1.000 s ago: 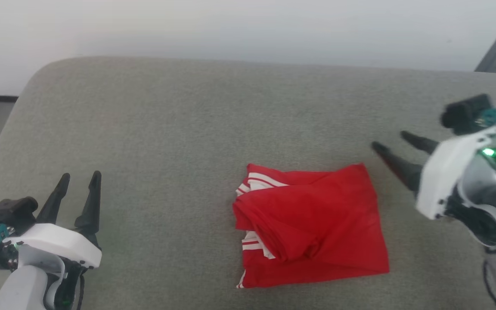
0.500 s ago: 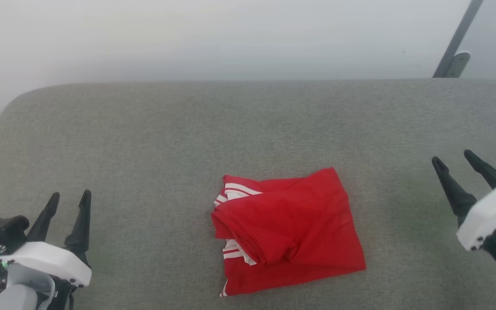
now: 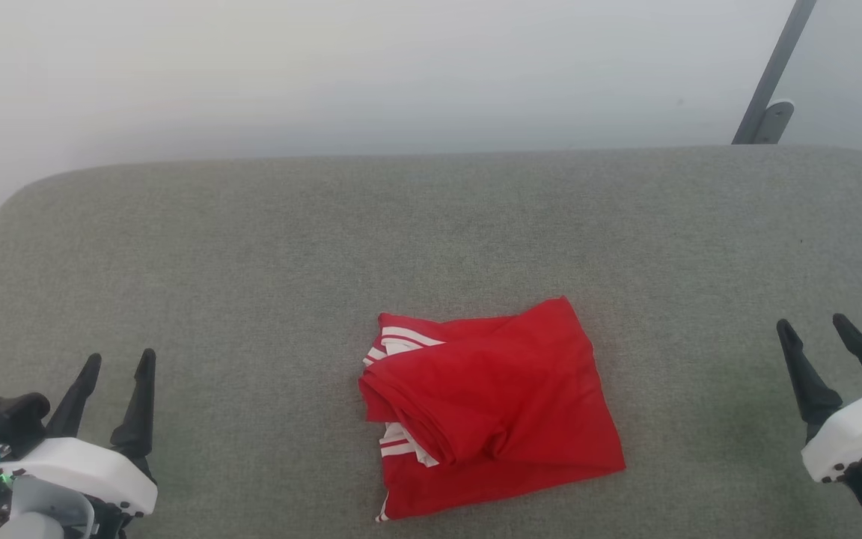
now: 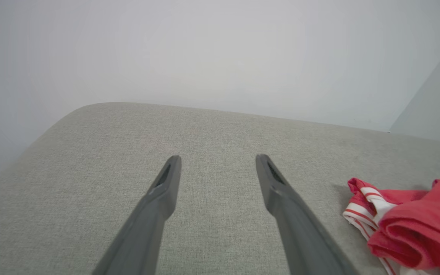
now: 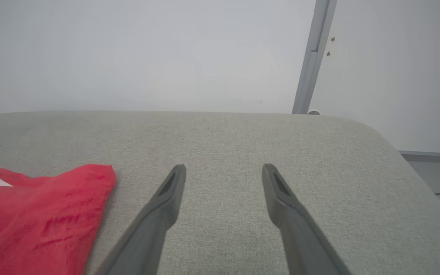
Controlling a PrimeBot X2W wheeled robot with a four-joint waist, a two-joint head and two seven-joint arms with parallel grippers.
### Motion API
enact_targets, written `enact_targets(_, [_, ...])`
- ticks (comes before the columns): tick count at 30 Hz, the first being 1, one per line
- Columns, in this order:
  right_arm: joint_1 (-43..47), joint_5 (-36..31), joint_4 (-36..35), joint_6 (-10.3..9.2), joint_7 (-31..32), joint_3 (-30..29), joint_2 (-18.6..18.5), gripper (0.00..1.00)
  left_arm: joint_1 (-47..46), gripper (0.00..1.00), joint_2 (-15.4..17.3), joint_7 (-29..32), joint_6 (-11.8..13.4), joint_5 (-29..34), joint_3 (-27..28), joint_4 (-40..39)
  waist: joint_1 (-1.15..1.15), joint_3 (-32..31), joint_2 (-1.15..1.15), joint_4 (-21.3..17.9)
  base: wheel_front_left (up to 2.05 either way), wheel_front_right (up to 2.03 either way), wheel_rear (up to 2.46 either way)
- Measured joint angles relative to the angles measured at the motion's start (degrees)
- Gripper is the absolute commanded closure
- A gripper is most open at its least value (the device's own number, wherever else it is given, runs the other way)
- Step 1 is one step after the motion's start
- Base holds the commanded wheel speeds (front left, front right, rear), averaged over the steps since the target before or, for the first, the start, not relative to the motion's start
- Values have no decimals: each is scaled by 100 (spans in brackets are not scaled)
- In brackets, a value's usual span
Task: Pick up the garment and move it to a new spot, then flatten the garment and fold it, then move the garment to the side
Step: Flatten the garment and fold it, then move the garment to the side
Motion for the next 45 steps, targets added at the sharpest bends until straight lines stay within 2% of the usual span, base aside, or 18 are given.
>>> enact_targets(10, [37,30,99,1,-60,15,24,0,48,0,-24,0,0,42,29,-2,0,-2,0,29,0,0,0])
enact_targets(16, [44,53,70,0,182,271,30,0,10,0,-33,0,0,42,-62,-5,0,27,0,147,0,0,0])
enact_targets(27, [-346,503,-424,1,1553,1389,103,0,-88,0,-88,0,0,26,-252,51,0,180,0,426,0,0,0])
enact_targets(29, [-485,563,-482,1,2064,1607,78,0,-158,0,-120,0,0,12,-322,65,0,256,0,523,0,0,0])
enact_targets(33, [-647,549,-457,1,2548,1742,35,0,-221,0,-168,0,0,-9,-389,92,0,346,0,632,0,0,0])
enact_targets(37, [-878,438,-154,1,3437,1773,86,0,-372,0,-235,0,0,-13,-537,132,0,504,0,830,0,0,0])
enact_targets(45, [-1313,279,339,1,4518,1491,419,0,-639,0,-312,0,0,-32,-716,193,0,800,0,1119,0,0,0])
